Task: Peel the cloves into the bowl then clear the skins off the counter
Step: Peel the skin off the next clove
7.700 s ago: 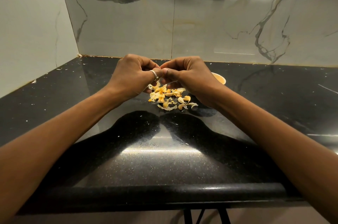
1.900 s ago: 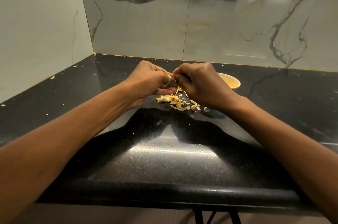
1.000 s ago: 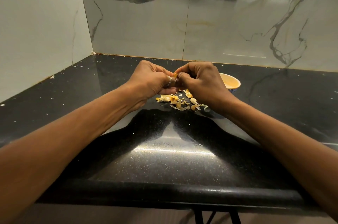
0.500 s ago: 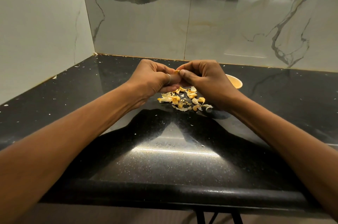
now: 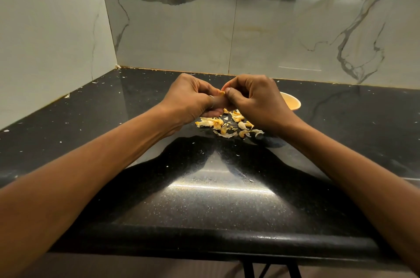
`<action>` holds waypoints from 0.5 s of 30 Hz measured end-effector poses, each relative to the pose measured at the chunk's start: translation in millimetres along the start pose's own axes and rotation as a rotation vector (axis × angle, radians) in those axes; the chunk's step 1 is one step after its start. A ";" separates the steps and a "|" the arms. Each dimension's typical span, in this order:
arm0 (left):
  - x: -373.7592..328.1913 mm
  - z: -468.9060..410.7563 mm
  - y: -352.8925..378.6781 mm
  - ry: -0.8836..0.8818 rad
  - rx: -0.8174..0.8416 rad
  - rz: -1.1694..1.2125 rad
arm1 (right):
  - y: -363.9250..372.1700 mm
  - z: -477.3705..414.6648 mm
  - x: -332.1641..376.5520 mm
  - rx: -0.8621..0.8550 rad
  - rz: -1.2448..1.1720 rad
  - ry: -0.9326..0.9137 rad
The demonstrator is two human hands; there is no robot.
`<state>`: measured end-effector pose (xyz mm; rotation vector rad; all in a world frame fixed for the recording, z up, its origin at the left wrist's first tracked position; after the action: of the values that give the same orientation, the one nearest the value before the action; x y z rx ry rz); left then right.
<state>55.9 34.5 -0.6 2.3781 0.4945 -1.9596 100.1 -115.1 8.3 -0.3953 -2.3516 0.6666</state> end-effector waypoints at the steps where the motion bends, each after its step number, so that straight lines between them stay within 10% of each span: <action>1: 0.3 -0.1 0.1 -0.003 -0.002 0.003 | 0.0 0.2 0.9 -0.006 0.014 -0.009; 15: 3.2 -7.8 -0.1 -0.062 0.051 0.213 | -1.3 0.4 -0.4 0.102 -0.383 0.314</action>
<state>63.8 37.0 -2.0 2.2807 0.1813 -1.9657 100.0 -116.5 8.5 0.0021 -2.0069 0.4959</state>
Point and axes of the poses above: each hand's wrist, its own z-axis away from the middle knuckle, its own y-axis out of the palm, x = y × z, the point moved 4 cm from there along -z, towards the middle knuckle, and after that the axes turned 7 degrees about -x, right-handed, at the moved point
